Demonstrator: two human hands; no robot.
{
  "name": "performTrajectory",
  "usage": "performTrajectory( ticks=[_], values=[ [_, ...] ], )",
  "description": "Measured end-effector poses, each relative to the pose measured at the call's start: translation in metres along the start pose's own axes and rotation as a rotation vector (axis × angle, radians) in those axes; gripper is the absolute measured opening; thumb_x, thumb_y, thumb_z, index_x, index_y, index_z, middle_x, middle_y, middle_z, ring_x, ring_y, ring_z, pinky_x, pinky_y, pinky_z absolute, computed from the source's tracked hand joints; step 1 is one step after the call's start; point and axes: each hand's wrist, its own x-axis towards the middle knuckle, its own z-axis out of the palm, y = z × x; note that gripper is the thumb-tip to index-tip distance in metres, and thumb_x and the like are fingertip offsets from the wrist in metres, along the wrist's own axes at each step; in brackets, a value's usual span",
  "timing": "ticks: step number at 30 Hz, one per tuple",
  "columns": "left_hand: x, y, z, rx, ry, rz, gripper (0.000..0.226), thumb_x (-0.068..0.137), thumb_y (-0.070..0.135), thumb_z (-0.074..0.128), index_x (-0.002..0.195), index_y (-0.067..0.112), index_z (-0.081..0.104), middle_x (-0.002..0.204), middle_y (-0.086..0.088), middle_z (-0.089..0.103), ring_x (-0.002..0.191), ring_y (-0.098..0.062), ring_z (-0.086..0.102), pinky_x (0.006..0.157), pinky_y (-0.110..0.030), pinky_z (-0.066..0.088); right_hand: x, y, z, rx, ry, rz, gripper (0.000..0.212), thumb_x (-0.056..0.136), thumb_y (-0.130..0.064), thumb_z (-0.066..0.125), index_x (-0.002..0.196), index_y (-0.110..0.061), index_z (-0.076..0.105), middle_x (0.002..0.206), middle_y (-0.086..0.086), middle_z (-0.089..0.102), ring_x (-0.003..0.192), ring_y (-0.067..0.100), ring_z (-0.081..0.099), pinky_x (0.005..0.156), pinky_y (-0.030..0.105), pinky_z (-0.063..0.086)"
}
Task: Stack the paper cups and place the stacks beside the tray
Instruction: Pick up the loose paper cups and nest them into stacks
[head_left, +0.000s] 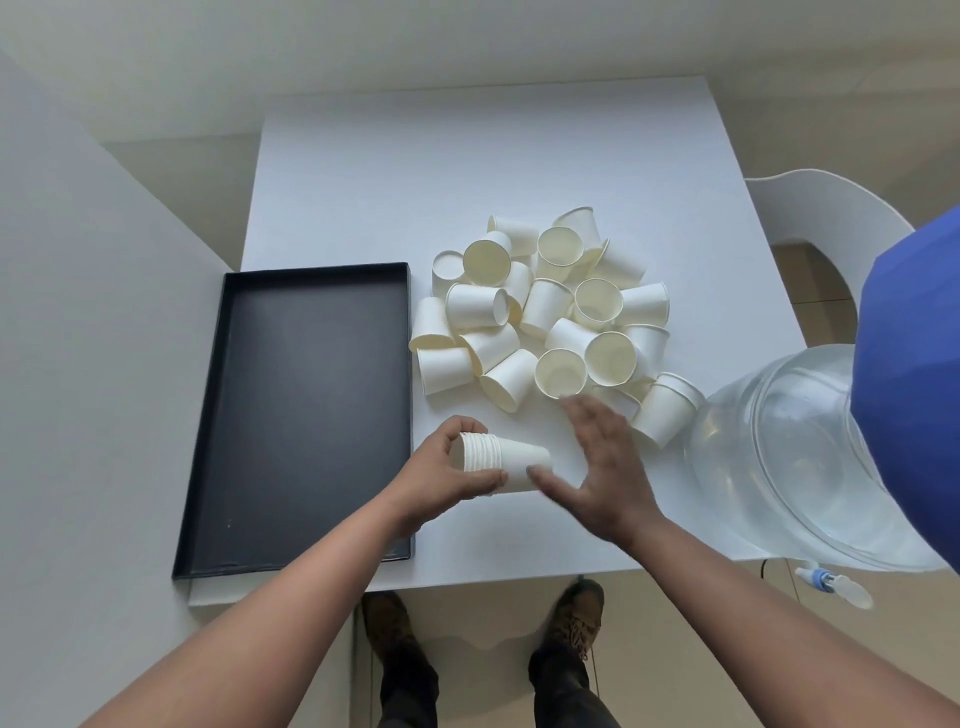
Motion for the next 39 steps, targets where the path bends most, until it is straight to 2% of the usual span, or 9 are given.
performTrajectory(
  ticks=[3, 7, 12, 18, 23, 27, 31, 34, 39],
  values=[
    [-0.001, -0.007, -0.004, 0.001, 0.039, -0.020, 0.056, 0.063, 0.031, 0.091, 0.111, 0.034, 0.062, 0.103, -0.002, 0.069, 0.073, -0.015, 0.074, 0.076, -0.042, 0.063, 0.027, 0.005, -0.012, -0.171, 0.142, 0.136, 0.095, 0.082, -0.057, 0.065, 0.160, -0.022, 0.025, 0.163, 0.007, 0.026, 0.146, 0.029, 0.025, 0.113, 0.051, 0.029],
    [-0.003, -0.014, -0.008, -0.012, 0.071, -0.023, 0.057, 0.062, 0.034, 0.091, 0.112, 0.036, 0.063, 0.106, -0.004, 0.069, 0.076, -0.015, 0.074, 0.081, -0.047, 0.063, 0.061, 0.025, -0.023, -0.313, 0.063, 0.305, 0.105, 0.086, -0.039, 0.071, 0.163, -0.025, 0.002, 0.171, 0.004, 0.003, 0.155, 0.027, 0.006, 0.119, 0.053, 0.019],
    [-0.002, -0.015, -0.014, -0.078, 0.088, -0.007, 0.055, 0.062, 0.034, 0.093, 0.108, 0.038, 0.064, 0.110, -0.008, 0.069, 0.077, -0.015, 0.074, 0.075, -0.036, 0.063, 0.085, 0.039, -0.027, -0.269, 0.055, 0.395, 0.087, 0.092, -0.034, 0.065, 0.163, -0.020, 0.015, 0.167, 0.001, 0.022, 0.155, 0.025, 0.011, 0.118, 0.051, 0.018],
    [-0.004, -0.014, -0.020, -0.124, 0.124, 0.000, 0.063, 0.059, 0.036, 0.091, 0.115, 0.033, 0.062, 0.113, -0.008, 0.068, 0.078, -0.013, 0.072, 0.076, -0.035, 0.062, 0.084, 0.038, -0.028, -0.207, 0.189, 0.320, 0.071, 0.086, -0.028, 0.071, 0.148, -0.016, 0.041, 0.152, 0.003, 0.046, 0.146, 0.026, 0.032, 0.108, 0.051, 0.025],
    [-0.002, -0.007, -0.024, -0.232, 0.138, 0.041, 0.060, 0.060, 0.034, 0.093, 0.112, 0.032, 0.063, 0.112, -0.005, 0.070, 0.081, -0.014, 0.072, 0.075, -0.034, 0.061, 0.065, 0.020, -0.031, -0.233, 0.356, 0.076, 0.069, 0.069, -0.036, 0.080, 0.129, -0.016, 0.053, 0.127, 0.002, 0.060, 0.125, 0.027, 0.053, 0.097, 0.044, 0.027],
    [-0.001, 0.003, -0.027, -0.323, 0.166, 0.068, 0.064, 0.060, 0.035, 0.092, 0.115, 0.024, 0.061, 0.111, -0.005, 0.069, 0.083, -0.018, 0.069, 0.071, -0.034, 0.059, 0.044, 0.003, -0.020, -0.303, 0.248, -0.154, 0.071, 0.058, -0.045, 0.076, 0.122, -0.025, 0.053, 0.119, 0.001, 0.061, 0.114, 0.029, 0.054, 0.095, 0.046, 0.032],
    [-0.004, 0.010, -0.031, -0.381, 0.157, 0.089, 0.062, 0.058, 0.036, 0.091, 0.112, 0.025, 0.062, 0.108, -0.002, 0.069, 0.084, -0.018, 0.069, 0.068, -0.034, 0.060, 0.028, -0.005, -0.007, -0.282, 0.125, -0.221, 0.083, 0.053, -0.032, 0.089, 0.126, -0.024, 0.050, 0.119, 0.009, 0.062, 0.110, 0.037, 0.056, 0.091, 0.050, 0.049],
    [-0.009, 0.011, -0.030, -0.360, 0.089, 0.088, 0.061, 0.058, 0.033, 0.092, 0.111, 0.023, 0.063, 0.099, 0.004, 0.072, 0.080, -0.015, 0.069, 0.066, -0.033, 0.059, 0.023, -0.013, -0.001, -0.181, 0.080, -0.256, 0.080, 0.058, -0.023, 0.092, 0.129, -0.017, 0.056, 0.118, 0.013, 0.062, 0.105, 0.039, 0.056, 0.080, 0.046, 0.056],
    [-0.011, 0.008, -0.017, -0.302, 0.036, 0.076, 0.061, 0.059, 0.027, 0.095, 0.114, 0.024, 0.067, 0.098, 0.004, 0.074, 0.082, -0.016, 0.072, 0.070, -0.030, 0.060, 0.019, -0.031, 0.004, -0.124, -0.040, -0.305, 0.072, 0.071, -0.025, 0.087, 0.137, -0.013, 0.061, 0.124, 0.010, 0.062, 0.111, 0.037, 0.056, 0.077, 0.045, 0.058]
  ],
)
